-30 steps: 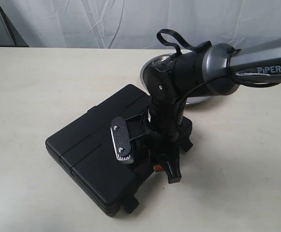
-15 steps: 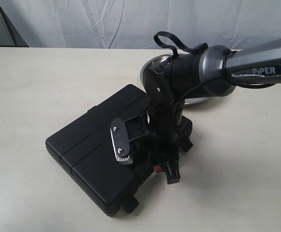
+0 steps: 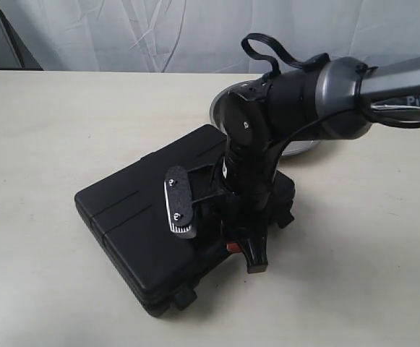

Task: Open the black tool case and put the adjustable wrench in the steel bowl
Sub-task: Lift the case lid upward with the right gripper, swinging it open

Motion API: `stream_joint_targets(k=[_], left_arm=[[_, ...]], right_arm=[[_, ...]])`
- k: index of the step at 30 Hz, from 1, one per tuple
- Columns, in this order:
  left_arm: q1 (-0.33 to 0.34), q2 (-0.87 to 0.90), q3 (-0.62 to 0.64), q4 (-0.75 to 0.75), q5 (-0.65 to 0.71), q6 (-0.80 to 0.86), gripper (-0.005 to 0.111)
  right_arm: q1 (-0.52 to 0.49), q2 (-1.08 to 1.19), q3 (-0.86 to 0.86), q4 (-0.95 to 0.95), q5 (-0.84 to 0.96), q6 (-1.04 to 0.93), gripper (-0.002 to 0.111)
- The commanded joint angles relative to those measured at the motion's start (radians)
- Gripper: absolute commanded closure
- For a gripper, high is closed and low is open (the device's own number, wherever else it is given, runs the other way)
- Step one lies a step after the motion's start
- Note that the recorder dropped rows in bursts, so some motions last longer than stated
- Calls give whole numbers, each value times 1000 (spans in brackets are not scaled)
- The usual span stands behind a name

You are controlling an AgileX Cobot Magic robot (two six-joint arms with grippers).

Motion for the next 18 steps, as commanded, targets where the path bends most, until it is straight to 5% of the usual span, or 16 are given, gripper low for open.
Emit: stream_joint_targets(k=[1,18], left_arm=[[-2,-4,2,1,-4,-1,107],[-2,-4,2,1,-6,-1,107]], right_arm=[[-3,-43,4,11,-30,36,109],[-3,-211,4,-33,-92,16,109]])
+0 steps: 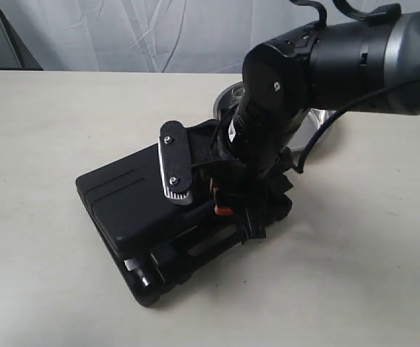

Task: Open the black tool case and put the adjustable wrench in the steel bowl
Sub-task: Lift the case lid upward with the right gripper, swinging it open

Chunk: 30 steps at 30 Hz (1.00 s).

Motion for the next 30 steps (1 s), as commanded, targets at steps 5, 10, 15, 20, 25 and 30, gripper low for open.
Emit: stream_joint_targets(k=[5,10,15,20,25,30], left_arm=[[-2,-4,2,1,-6,-1,107],[-2,-4,2,1,-6,-1,107],[-2,-4,2,1,-6,-1,107],[-2,-4,2,1,-6,-1,107],[-2,-4,2,1,-6,-1,107],[-2,-4,2,1,-6,-1,107]], right_arm=[[-3,-83,-22,-75,-51,12,109],[-3,-94,-95,-81,-67,12,109],[-3,-92,-150,-81,-167,-15,109],[-3,-63,-186,-81,-229,-18,109],[-3,-19,-195,-75,-303,-18,109],[-3,36,-197,-75,-383,-18,109]])
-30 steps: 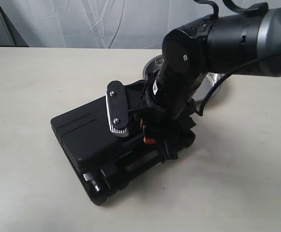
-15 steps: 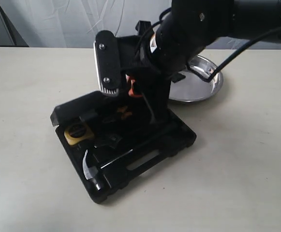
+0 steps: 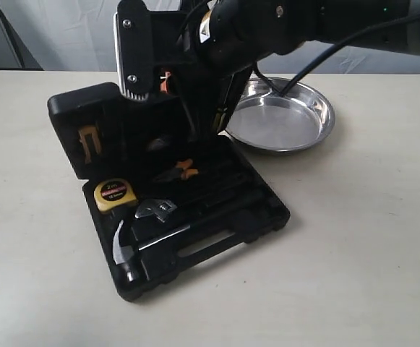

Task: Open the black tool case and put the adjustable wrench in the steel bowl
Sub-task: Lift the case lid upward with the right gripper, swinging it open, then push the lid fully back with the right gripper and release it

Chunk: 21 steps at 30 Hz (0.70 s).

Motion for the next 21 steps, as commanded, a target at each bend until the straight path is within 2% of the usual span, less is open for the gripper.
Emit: stream_joint_targets(k=[1,14,21], left_arm=[[-2,-4,2,1,-6,-1,107],[-2,-4,2,1,-4,-1,107],[-2,-4,2,1,-4,-1,107]], right_arm=[[-4,56,-1,21,-60,13,109],[4,70,-1,21,-97,-80,109],[52,22,-1,25,-44,-152,109]])
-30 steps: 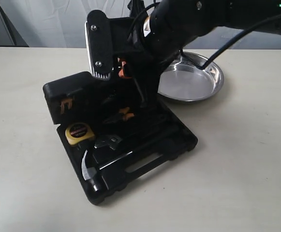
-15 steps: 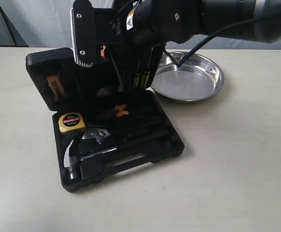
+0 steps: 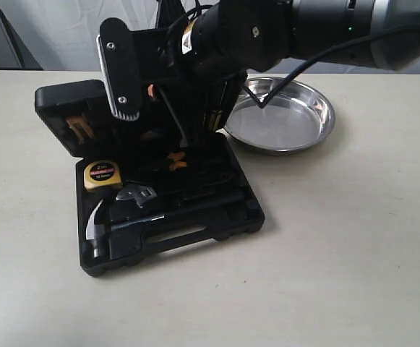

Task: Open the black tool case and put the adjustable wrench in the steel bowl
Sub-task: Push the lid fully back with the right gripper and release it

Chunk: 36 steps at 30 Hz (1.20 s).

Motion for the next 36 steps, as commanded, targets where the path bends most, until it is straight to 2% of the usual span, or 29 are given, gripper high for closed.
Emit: stream_joint_targets(k=[1,7,12,25,30,32,36], left_arm=[[-2,-4,2,1,-4,-1,107],[-2,-4,2,1,-4,-1,107],[-2,-4,2,1,-5,-1,107],[-2,-4,2,1,-5,-1,107],[-2,-4,2,1,-5,-1,107],[-2,-4,2,1,-5,-1,107],[-2,-4,2,1,-5,-1,107]], right_arm=[[36,-39,7,10,31,-24,109],[47,-79,7,10,35,-24,109],[45,-39,7,-20,-140,-24,109],[45,63,7,18,-338,-13,109],[45,65,7,95,-424,-10,109],[45,65,7,129,-467,-10,105],[45,65,7,144,-492,-10,81]])
